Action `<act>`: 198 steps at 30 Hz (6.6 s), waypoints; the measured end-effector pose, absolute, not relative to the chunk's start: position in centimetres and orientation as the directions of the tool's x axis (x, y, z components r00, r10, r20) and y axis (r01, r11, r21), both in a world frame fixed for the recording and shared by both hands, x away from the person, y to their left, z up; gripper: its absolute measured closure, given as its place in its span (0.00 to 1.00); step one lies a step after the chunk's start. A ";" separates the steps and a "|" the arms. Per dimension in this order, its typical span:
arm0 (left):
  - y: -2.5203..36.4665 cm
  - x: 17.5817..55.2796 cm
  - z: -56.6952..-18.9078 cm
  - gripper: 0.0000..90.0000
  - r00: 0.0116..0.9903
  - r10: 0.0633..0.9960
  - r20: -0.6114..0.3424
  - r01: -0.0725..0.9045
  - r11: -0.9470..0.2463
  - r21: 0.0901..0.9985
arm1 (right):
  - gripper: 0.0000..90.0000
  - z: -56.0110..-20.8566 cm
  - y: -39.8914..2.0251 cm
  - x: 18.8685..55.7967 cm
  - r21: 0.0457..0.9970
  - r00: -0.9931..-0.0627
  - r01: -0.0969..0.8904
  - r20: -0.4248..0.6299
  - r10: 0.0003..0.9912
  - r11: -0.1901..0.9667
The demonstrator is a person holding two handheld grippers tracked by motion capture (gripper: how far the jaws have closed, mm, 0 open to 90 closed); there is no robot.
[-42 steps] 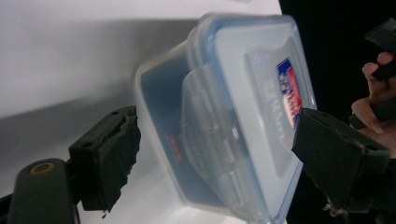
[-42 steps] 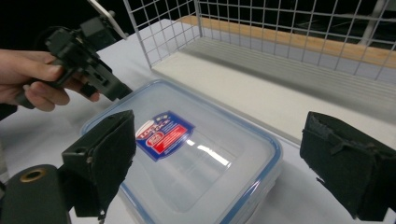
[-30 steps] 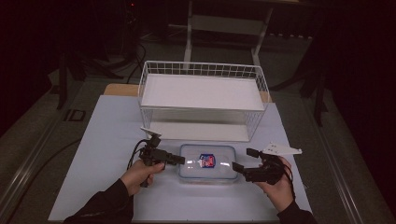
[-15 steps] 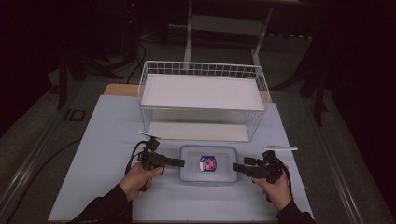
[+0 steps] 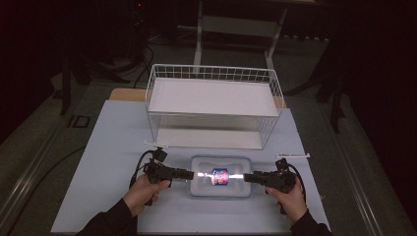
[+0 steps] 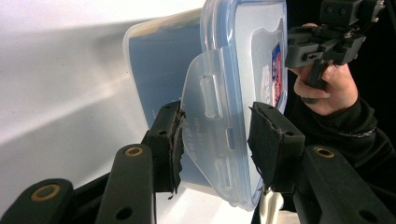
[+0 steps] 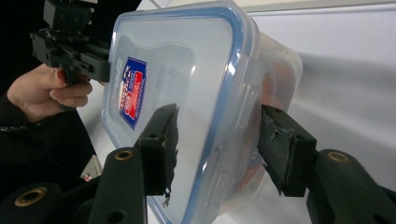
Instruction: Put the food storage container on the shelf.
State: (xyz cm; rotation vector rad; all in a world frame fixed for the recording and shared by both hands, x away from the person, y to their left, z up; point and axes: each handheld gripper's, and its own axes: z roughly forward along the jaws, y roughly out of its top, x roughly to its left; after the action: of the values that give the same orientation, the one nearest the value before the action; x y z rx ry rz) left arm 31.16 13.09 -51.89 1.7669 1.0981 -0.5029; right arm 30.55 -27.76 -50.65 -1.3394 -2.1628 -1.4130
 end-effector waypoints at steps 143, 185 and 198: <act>13.8 37.8 -31.1 0.01 0.731 0.586 -0.351 0.401 0.048 0.915 | 0.31 -30.0 -23.0 40.8 0.849 -0.683 0.527 0.401 0.610 0.031; 11.4 26.2 -44.3 0.01 0.878 0.450 -0.164 0.282 -0.209 0.936 | 0.15 -43.6 -25.8 29.2 0.917 -0.823 0.355 0.214 0.527 0.183; 12.7 24.3 -48.3 0.01 0.872 0.457 -0.176 0.307 -0.229 0.924 | 0.16 -47.9 -27.0 27.3 0.892 -0.812 0.384 0.202 0.548 0.239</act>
State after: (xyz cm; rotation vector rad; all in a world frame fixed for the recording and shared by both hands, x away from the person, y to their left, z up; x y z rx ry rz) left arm 24.30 12.66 -48.25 1.8331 0.5739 0.1548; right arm 27.33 -27.04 -47.90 -0.9820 -2.5880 -1.7852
